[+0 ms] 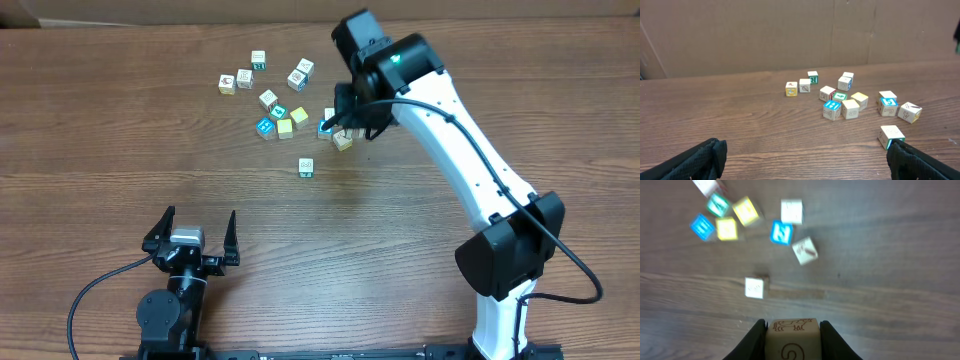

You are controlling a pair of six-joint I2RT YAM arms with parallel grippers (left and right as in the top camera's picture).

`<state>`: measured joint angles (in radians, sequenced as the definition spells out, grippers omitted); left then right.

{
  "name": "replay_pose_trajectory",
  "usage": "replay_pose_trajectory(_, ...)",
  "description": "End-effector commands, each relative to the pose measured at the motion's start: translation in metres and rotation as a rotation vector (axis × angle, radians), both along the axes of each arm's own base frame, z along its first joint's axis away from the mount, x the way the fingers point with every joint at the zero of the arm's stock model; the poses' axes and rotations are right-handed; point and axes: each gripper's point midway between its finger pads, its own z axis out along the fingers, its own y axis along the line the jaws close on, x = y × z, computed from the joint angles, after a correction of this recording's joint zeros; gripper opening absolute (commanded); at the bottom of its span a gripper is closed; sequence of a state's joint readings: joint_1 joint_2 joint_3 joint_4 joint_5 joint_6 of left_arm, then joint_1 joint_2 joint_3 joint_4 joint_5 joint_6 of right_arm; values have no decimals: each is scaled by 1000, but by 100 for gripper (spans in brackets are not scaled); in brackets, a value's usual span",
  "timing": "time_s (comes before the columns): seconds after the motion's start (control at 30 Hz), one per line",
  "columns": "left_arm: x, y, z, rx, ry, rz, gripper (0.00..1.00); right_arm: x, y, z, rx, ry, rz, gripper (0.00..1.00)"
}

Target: Form a circle

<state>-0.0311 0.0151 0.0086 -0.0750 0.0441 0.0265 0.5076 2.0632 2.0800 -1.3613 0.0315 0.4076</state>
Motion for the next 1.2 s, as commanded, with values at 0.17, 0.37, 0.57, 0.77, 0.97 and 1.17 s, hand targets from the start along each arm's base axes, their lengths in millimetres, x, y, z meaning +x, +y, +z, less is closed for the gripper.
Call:
replay_pose_trajectory(0.17,0,0,0,12,-7,1,100,-27,17,-55,-18,72,20,27)
replay_pose_trajectory(0.37,0,0,0,12,-7,1,100,-41,29,-93,-30,86,61,27)
replay_pose_trajectory(0.57,0,0,0,12,-7,1,100,-50,36,-121,-18,85,45,27)
replay_pose_trajectory(0.77,0,0,0,12,-7,1,100,-54,38,-138,-10,77,47,27)
replay_pose_trajectory(0.97,0,0,0,12,-7,1,99,-53,39,-145,-1,65,50,27)
replay_pose_trajectory(1.17,0,0,0,12,-7,1,99,-53,45,-143,30,65,57,28)
